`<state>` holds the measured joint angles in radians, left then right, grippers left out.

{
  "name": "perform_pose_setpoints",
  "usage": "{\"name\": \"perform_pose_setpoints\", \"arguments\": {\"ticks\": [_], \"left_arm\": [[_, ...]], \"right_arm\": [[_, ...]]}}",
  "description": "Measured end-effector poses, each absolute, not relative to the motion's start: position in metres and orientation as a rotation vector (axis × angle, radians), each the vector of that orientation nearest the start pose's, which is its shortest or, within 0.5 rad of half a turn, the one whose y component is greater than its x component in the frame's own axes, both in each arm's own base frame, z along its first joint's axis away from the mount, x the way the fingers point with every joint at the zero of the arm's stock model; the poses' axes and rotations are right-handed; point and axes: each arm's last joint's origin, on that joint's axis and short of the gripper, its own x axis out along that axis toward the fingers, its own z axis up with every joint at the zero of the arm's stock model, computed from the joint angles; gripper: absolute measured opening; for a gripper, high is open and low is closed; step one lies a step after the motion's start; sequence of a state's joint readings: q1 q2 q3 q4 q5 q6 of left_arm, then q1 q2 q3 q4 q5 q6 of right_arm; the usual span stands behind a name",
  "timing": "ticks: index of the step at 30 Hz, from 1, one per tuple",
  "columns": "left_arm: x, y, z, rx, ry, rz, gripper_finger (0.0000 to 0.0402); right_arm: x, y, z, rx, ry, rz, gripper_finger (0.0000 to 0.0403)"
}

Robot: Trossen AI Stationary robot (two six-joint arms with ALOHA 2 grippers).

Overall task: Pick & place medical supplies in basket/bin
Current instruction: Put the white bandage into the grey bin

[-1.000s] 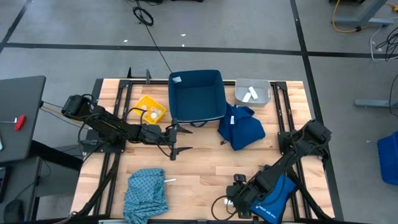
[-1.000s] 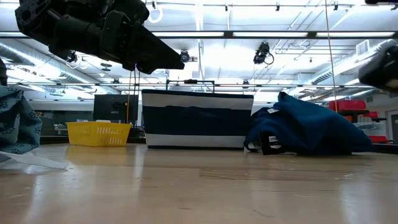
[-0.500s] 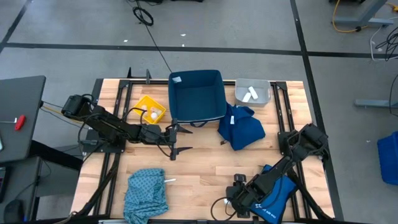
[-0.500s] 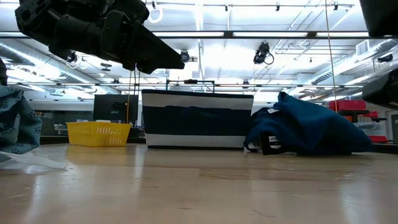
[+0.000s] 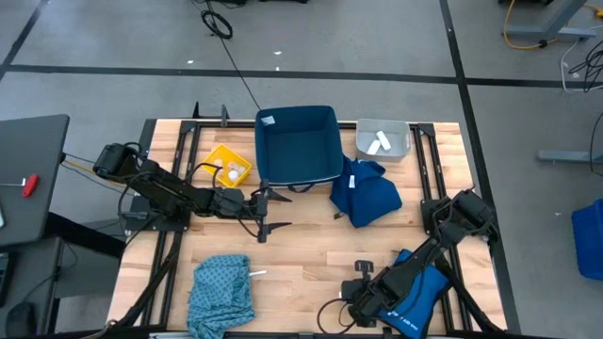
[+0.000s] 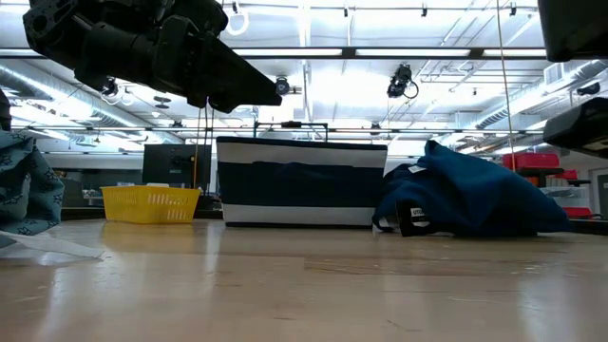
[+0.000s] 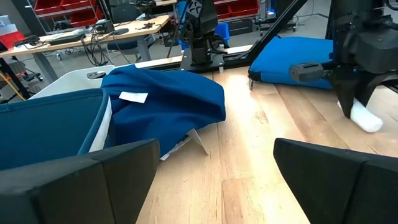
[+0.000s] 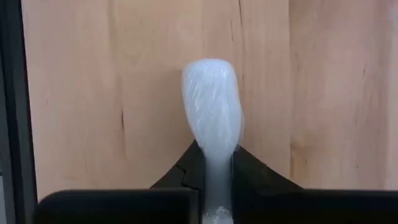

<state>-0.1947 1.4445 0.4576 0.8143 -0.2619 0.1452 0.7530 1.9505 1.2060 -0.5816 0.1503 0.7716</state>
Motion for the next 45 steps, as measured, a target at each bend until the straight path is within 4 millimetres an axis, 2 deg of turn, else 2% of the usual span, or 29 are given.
{"name": "perform_pose_setpoints", "arguments": {"ticks": [8, 18, 24, 34, 45], "left_arm": [[0.263, -0.044, 0.178, 0.18, 0.172, 0.055, 0.0319], [0.263, -0.044, 0.178, 0.18, 0.172, 0.055, 0.0319], [0.263, -0.044, 0.178, 0.18, 0.172, 0.055, 0.0319], [0.263, -0.044, 0.179, 0.177, 0.159, 0.056, 0.0319], [0.263, -0.045, 0.179, 0.173, 0.16, 0.053, 0.0319]], "right_arm": [[0.27, 0.242, 0.133, 0.026, 1.242, -0.008, 0.0035], [0.291, 0.25, 0.142, -0.119, 0.941, 0.067, 0.0035], [0.309, 0.256, 0.155, -0.195, 0.738, 0.195, 0.0035], [0.339, 0.254, 0.18, -0.188, 0.457, 0.494, 0.0035], [0.362, 0.239, 0.215, -0.17, 0.038, 0.819, 0.0035]]}}
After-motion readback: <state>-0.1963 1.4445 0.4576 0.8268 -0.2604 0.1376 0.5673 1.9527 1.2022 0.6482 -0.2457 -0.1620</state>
